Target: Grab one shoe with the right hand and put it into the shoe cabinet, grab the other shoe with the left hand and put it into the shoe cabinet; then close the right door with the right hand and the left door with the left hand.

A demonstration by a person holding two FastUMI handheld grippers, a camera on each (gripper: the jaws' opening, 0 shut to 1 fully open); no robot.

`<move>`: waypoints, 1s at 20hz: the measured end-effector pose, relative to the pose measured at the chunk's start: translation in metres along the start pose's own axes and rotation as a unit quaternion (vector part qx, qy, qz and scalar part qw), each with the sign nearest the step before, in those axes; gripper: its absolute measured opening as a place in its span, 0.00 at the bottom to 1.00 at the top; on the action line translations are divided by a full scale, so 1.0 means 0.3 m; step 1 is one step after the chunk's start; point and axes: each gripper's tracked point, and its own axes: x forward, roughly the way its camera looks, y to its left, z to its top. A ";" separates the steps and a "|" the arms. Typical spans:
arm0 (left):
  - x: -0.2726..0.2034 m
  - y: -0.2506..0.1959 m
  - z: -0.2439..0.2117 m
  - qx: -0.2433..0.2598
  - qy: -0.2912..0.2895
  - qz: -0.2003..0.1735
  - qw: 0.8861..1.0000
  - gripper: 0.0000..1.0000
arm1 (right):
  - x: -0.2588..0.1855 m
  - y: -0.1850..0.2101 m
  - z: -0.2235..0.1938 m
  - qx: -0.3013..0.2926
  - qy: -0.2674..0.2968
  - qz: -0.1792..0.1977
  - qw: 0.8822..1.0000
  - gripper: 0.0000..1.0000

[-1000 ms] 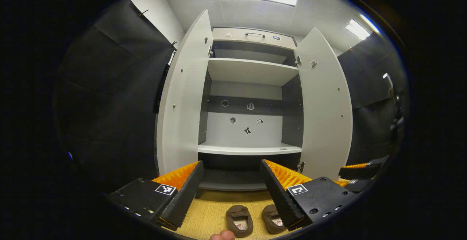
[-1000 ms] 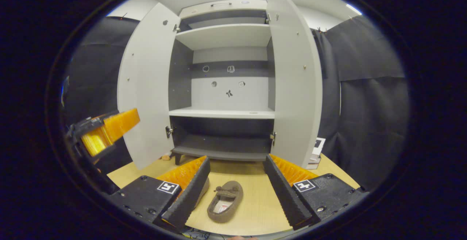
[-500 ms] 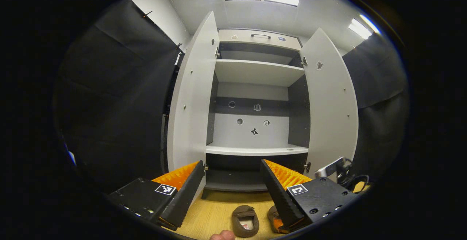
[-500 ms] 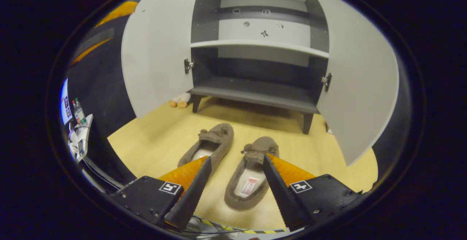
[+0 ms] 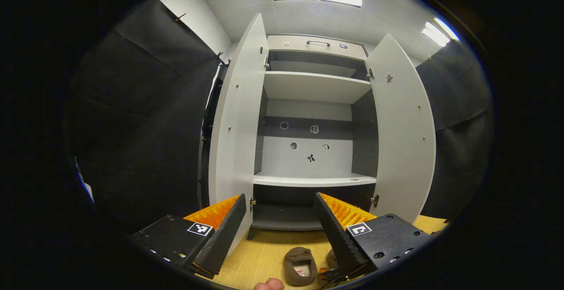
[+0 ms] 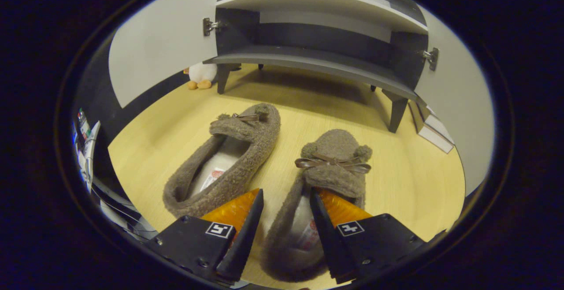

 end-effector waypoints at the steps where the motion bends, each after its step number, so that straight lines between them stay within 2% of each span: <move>1: -0.002 -0.002 -0.008 -0.002 0.003 -0.001 1.000 0.94 | 0.029 -0.014 0.009 -0.013 -0.012 -0.010 1.000 0.68; 2: 0.001 -0.005 -0.014 -0.004 0.006 -0.003 1.000 0.94 | 0.049 -0.027 0.011 -0.027 -0.025 -0.022 0.999 0.71; 3: 0.007 -0.008 -0.019 -0.005 0.009 -0.003 1.000 0.94 | 0.049 -0.030 0.014 -0.041 -0.039 -0.030 0.998 0.69; 4: 0.009 -0.010 -0.024 -0.005 0.011 -0.004 1.000 0.95 | 0.061 -0.046 0.007 -0.061 -0.046 -0.042 0.996 0.61; 5: 0.014 -0.013 -0.024 -0.006 0.012 -0.005 1.000 0.95 | 0.048 -0.047 0.012 -0.073 -0.052 -0.045 0.995 0.58; 6: 0.017 -0.017 -0.027 -0.006 0.012 -0.008 1.000 0.99 | 0.044 -0.061 0.017 -0.074 -0.057 -0.055 0.994 0.51; 7: 0.019 -0.022 -0.026 -0.005 0.013 -0.011 1.000 0.95 | 0.038 -0.063 0.014 -0.064 -0.062 -0.056 0.994 0.41; 8: 0.021 -0.020 -0.021 -0.004 0.011 -0.011 1.000 0.95 | 0.036 -0.066 0.027 -0.051 -0.063 -0.060 0.995 0.29; 10: 0.024 -0.018 -0.013 -0.002 0.006 -0.010 1.000 0.95 | 0.023 -0.071 0.022 -0.031 -0.064 -0.060 0.996 0.12; 12: 0.028 -0.021 -0.015 -0.004 0.007 -0.012 1.000 0.95 | 0.014 -0.069 0.022 -0.046 -0.071 -0.048 0.995 0.07; 16: 0.033 -0.032 -0.024 -0.007 0.010 -0.017 1.000 0.95 | -0.064 -0.082 0.050 -0.040 -0.102 -0.025 0.994 0.06; 17: 0.034 -0.035 -0.025 -0.006 0.009 -0.018 1.000 0.95 | -0.088 -0.092 0.058 -0.033 -0.110 -0.024 0.993 0.06; 18: 0.033 -0.037 -0.024 -0.004 0.007 -0.018 1.000 0.99 | -0.119 -0.103 0.070 -0.029 -0.120 -0.026 0.992 0.06; 19: 0.035 -0.040 -0.025 -0.002 0.006 -0.019 1.000 0.95 | -0.157 -0.117 0.093 -0.030 -0.134 -0.031 0.990 0.06; 20: 0.037 -0.045 -0.025 -0.002 0.005 -0.020 1.000 0.95 | -0.200 -0.132 0.124 -0.032 -0.151 -0.036 0.987 0.07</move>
